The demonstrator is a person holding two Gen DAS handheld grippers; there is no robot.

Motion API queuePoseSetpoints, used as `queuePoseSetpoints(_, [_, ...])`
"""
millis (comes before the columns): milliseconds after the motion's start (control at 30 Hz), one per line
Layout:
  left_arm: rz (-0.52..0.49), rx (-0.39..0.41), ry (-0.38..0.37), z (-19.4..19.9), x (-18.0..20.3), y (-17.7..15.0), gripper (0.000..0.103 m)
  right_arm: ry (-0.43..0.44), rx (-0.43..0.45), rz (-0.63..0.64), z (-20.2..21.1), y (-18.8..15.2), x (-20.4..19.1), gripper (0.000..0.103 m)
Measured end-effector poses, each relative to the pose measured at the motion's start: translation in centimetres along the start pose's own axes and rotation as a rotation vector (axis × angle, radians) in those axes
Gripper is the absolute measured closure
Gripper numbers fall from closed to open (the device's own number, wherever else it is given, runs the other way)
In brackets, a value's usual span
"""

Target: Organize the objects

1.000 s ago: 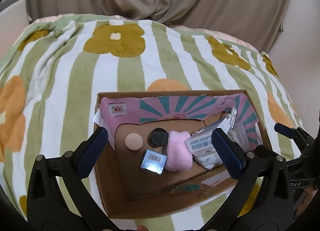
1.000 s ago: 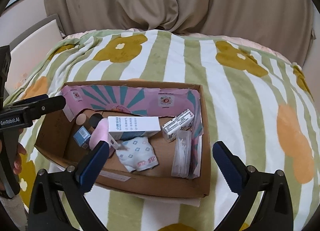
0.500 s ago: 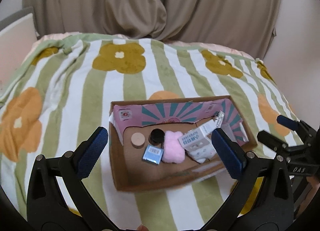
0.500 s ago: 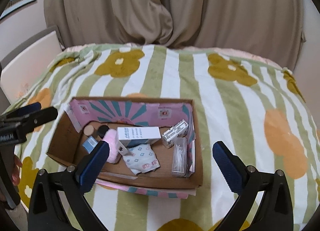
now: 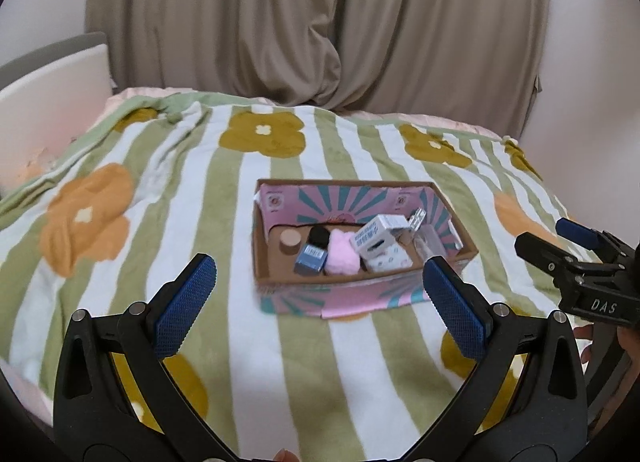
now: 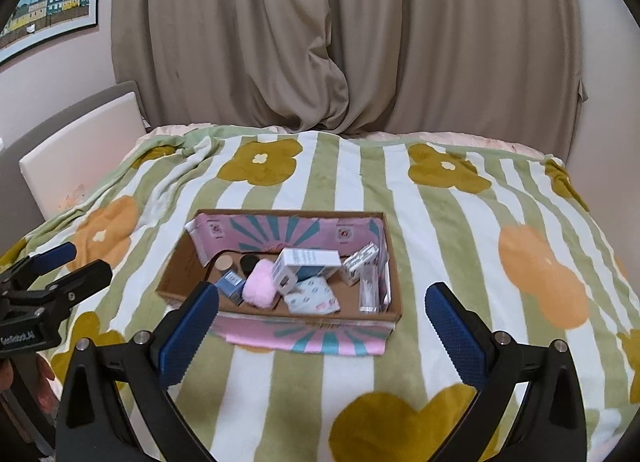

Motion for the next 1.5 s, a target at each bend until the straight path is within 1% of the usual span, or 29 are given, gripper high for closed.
queuePoseSetpoints(200, [-0.017, 0.018, 0.006, 1.9, -0.6, -2.7, 0.0, -0.009, 0.007, -0.015, 2.0, -2.9, -1.1, 0.0])
queuePoseSetpoints(367, [-0.026, 0.02, 0.002, 2.1, -0.4, -3.6, 0.0, -0.024, -0.005, -0.029, 2.4, -4.2, -1.0, 0.0])
queuePoseSetpoints(700, [-0.027, 0.019, -0.009, 2.4, 0.0, -3.9, 0.0, -0.041, 0.008, -0.025, 3.3, -4.4, -1.1, 0.0])
queuePoseSetpoints(1100, [-0.022, 0.035, -0.016, 2.3, 0.8, -3.8, 0.0, -0.046, 0.006, -0.019, 3.0, -4.3, -1.1, 0.0])
queuePoseSetpoints(1500, [-0.014, 0.027, -0.013, 1.9, 0.3, -3.9, 0.0, -0.05, 0.006, -0.019, 2.8, -4.2, -1.0, 0.0])
Point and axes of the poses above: each gripper's, at about its wrist camera, not at the fingertips, and z roughly against the way its jaws point, x to its right, y to its top, the point moved 4 cm from there along -z, roughly the way its jaws point, and after that the axes turned 14 degrees about z, right-handed, at the moved point
